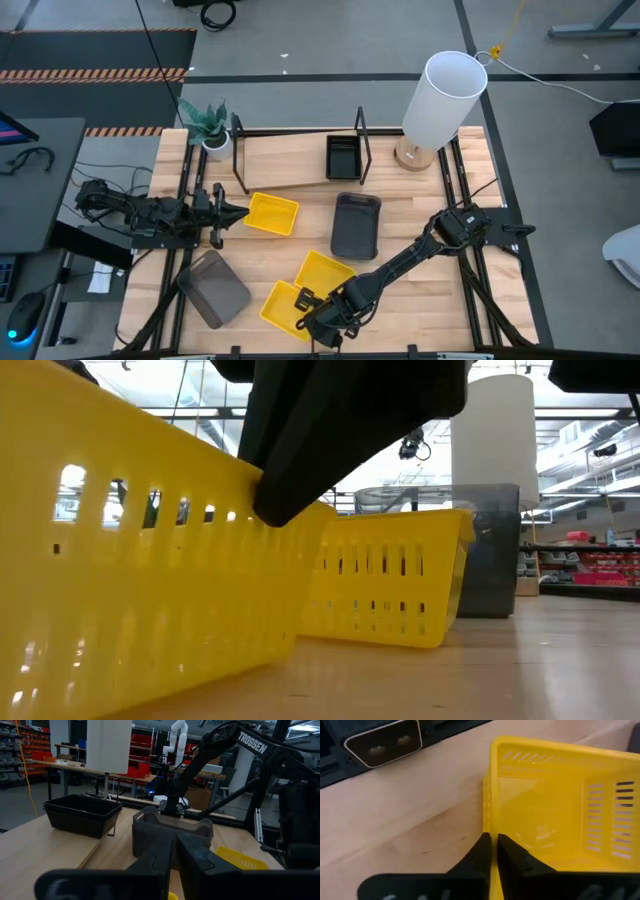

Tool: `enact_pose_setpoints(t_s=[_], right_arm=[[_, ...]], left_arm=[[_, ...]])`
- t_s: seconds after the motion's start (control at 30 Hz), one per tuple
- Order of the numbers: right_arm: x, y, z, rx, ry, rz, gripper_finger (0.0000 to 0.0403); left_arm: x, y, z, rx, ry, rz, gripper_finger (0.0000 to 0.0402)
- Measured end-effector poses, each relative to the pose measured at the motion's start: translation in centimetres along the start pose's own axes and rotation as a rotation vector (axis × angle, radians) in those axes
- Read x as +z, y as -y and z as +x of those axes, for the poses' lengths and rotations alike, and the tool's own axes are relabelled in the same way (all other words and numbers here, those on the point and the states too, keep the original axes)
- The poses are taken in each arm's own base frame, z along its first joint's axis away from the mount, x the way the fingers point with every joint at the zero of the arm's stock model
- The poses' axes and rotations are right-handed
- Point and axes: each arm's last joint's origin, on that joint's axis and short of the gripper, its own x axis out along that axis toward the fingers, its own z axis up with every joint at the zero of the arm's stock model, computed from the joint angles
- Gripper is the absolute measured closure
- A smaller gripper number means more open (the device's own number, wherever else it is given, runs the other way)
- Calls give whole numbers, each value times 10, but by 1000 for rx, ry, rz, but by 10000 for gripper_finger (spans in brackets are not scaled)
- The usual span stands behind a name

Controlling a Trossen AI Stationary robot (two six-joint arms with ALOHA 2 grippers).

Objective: Stack baskets on shelf by color
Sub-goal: Stack the bottom yellow bin on the middle yellow bin

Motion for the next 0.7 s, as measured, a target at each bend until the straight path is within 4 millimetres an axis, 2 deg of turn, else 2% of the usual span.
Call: enact_pose_setpoints(t_s=[0.17,0.4,0.7], right_arm=[[5,4,-7,-20,7,-2,388],[26,17,-41,-122,12,-11,393],[31,14,-70,-188,-131,-21,393]], left_arm=[[0,0,0,0,0,0,367],[0,0,0,1,0,0,374],[0,0,0,1,0,0,366]])
